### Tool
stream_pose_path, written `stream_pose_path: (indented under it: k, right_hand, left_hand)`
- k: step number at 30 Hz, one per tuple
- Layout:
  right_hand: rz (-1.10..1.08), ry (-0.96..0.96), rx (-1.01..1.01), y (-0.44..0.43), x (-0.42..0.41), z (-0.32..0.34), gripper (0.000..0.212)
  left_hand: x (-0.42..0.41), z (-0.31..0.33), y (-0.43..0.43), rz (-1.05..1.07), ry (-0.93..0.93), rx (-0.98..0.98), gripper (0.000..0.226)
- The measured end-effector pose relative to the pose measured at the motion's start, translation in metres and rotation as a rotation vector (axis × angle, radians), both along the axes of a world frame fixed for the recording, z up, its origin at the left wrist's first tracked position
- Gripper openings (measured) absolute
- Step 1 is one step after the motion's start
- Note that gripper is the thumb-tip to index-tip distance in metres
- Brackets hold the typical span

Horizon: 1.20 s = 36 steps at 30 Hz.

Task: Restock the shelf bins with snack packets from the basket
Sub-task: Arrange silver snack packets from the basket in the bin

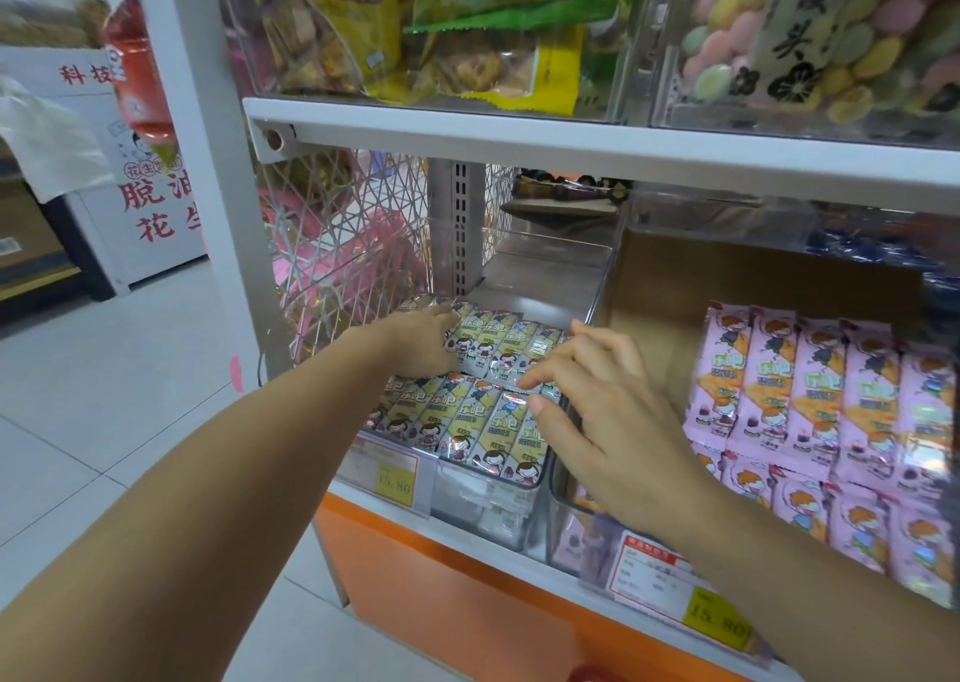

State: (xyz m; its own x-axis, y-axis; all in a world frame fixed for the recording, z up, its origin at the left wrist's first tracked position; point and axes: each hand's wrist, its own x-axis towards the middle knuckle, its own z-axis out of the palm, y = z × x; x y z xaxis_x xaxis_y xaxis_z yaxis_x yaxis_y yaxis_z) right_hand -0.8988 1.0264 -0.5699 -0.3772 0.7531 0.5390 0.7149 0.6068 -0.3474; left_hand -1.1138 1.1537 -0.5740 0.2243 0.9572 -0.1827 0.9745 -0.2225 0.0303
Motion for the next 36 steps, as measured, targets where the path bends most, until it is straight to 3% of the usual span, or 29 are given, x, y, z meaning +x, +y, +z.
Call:
stream_pose_path:
  k: [5,13,16,20,24,30,32,36]
  right_hand:
    - [0.001,-0.009,-0.01,0.0,0.001,-0.001,0.047]
    - [0.005,-0.02,0.002,0.0,0.0,0.0,0.046]
    - [0.003,-0.052,0.0,0.0,0.0,0.0,0.047]
    - [0.025,-0.082,-0.004,0.001,0.001,0.002,0.052]
    - [0.066,-0.172,-0.138,-0.012,0.009,0.017,0.051]
    - [0.105,0.11,0.079,-0.096,0.028,0.006,0.03]
    - [0.118,0.103,-0.004,-0.129,0.043,-0.018,0.025]
    - [0.024,0.006,-0.373,-0.177,0.086,-0.087,0.025]
  left_hand:
    - [-0.003,0.009,0.009,-0.014,0.072,-0.067,0.082]
    - [0.013,0.006,0.012,-0.034,0.24,0.032,0.068]
    - [0.018,0.007,0.016,0.018,0.303,-0.014,0.069]
    - [0.021,0.013,-0.002,0.025,0.285,0.033,0.057]
    - [0.031,0.027,-0.065,0.014,0.042,0.284,0.045]
    - [0.059,0.002,-0.208,-0.016,-0.856,0.661,0.031]
    - [0.068,-0.03,-0.247,-0.009,-0.902,0.651,0.032]
    - [0.086,-0.109,-0.301,0.033,-0.851,0.448,0.029]
